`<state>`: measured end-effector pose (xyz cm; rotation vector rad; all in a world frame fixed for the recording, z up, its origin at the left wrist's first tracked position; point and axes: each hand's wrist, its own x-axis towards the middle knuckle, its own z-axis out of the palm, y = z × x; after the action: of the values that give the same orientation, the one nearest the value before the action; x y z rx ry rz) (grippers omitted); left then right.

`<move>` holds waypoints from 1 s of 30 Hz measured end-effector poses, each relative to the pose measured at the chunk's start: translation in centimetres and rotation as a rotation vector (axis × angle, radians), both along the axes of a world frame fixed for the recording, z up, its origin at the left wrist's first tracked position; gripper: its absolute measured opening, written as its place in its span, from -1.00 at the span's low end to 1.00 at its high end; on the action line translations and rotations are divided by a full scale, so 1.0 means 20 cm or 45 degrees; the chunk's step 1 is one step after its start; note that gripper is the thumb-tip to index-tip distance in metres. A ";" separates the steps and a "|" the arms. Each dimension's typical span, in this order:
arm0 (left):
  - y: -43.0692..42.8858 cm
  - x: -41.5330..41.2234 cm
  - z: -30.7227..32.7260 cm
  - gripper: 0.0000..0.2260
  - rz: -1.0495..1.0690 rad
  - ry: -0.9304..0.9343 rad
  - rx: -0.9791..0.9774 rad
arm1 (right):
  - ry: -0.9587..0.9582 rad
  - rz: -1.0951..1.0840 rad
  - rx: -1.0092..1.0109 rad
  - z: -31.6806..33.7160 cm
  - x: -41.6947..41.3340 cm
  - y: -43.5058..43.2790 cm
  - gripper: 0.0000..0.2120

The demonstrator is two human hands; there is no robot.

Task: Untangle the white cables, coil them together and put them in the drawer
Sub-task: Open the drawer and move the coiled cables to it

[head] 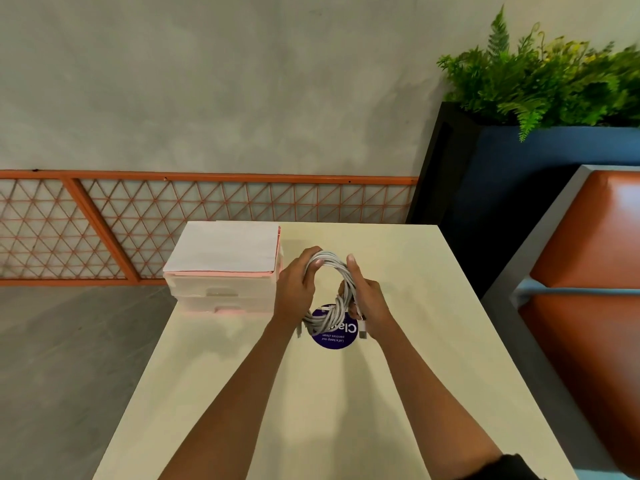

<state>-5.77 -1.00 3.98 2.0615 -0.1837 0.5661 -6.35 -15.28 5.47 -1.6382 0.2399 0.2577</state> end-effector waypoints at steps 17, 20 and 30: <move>-0.06 -0.09 0.01 -0.63 0.282 0.601 -1.012 | 0.146 -0.322 0.747 -0.02 -0.01 0.08 -0.58; -0.08 -0.11 0.01 -0.50 0.179 0.819 -0.999 | 0.145 -0.429 0.678 -0.02 -0.01 0.09 -0.46; -0.15 -0.10 0.09 -0.53 0.411 0.428 -1.313 | 0.194 -0.599 0.969 -0.01 -0.07 0.14 -0.55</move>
<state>-7.79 -4.05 5.68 1.1348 0.5487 0.3681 -7.65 -12.57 5.25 -0.7783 0.5572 0.0901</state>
